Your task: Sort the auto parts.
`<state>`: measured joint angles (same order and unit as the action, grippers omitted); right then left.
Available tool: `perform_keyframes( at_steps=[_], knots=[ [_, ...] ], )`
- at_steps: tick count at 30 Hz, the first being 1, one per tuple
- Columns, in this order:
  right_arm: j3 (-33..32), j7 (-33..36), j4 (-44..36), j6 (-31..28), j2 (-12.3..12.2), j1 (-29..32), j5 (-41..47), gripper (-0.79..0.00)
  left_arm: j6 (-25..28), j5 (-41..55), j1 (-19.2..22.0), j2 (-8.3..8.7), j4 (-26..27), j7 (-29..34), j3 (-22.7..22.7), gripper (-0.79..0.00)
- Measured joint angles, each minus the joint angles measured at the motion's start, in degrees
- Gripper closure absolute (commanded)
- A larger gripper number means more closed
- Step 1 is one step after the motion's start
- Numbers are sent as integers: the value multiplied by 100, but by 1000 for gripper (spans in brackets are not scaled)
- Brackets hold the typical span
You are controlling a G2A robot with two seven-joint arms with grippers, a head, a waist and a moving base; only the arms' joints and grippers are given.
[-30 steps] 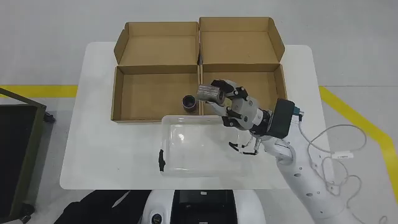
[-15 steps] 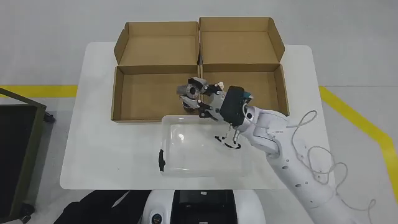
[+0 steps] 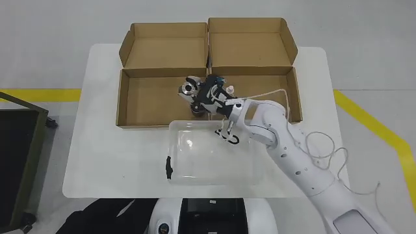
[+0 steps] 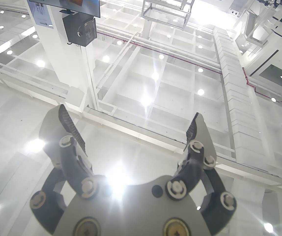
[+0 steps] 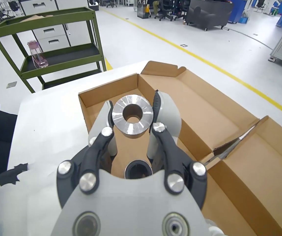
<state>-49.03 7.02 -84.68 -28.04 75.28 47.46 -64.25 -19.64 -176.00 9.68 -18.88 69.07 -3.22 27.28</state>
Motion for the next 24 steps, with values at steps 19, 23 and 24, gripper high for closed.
perform_keyframes(
  at_steps=[19, 23, 24],
  knots=[
    [720, 937, 1334, 543, 449, -868, 26, 0, 0, 0, 0, 0, 0, 0, 0, -785],
    [855, 1015, 1588, 519, 544, -996, 33, 0, 0, 0, 0, 0, 0, 0, 0, -785],
    [896, 1016, 1667, 539, 575, -1028, 24, 0, 0, 0, 0, 0, 0, 0, 0, -785]
  ],
)
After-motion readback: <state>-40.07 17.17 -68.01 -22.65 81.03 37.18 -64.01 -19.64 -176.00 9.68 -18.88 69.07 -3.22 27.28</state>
